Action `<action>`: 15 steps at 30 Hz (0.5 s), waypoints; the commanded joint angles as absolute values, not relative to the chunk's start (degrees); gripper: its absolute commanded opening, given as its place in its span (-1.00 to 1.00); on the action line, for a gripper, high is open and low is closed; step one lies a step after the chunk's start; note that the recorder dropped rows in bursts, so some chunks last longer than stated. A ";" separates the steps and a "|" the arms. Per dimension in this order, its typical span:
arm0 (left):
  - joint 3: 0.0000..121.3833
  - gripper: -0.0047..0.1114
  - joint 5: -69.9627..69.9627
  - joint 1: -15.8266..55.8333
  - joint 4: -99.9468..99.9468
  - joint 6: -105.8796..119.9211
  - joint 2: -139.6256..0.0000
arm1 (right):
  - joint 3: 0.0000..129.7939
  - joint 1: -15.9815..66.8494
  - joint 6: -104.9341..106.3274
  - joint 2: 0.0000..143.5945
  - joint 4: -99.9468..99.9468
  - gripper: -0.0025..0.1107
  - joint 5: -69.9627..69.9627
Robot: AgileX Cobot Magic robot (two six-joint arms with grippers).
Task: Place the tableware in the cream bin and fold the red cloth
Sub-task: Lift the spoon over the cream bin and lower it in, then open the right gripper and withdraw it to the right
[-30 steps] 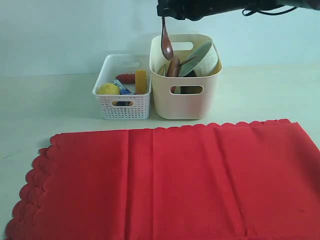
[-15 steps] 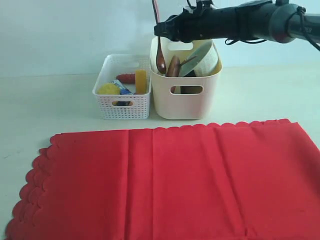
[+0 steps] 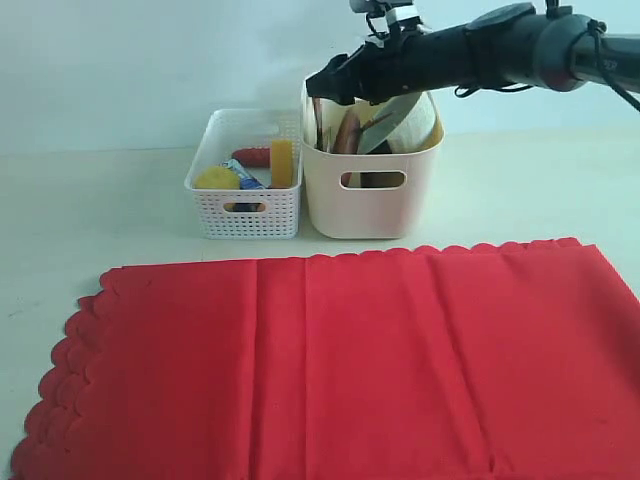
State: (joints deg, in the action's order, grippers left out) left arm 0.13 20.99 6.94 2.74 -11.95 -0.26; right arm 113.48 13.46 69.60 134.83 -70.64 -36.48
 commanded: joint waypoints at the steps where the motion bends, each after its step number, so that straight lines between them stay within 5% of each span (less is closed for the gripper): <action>1: 0.00 0.14 20.63 6.75 2.37 -12.27 0.00 | 114.23 13.05 58.42 130.16 -58.67 0.00 -35.69; 7: 0.00 0.14 20.63 6.75 2.37 -12.27 0.00 | 114.23 12.91 36.99 123.92 -35.27 -0.09 -40.65; 15: 0.00 0.14 20.63 6.75 2.37 -12.27 0.00 | 114.23 12.91 24.00 117.55 -19.42 -0.86 -53.17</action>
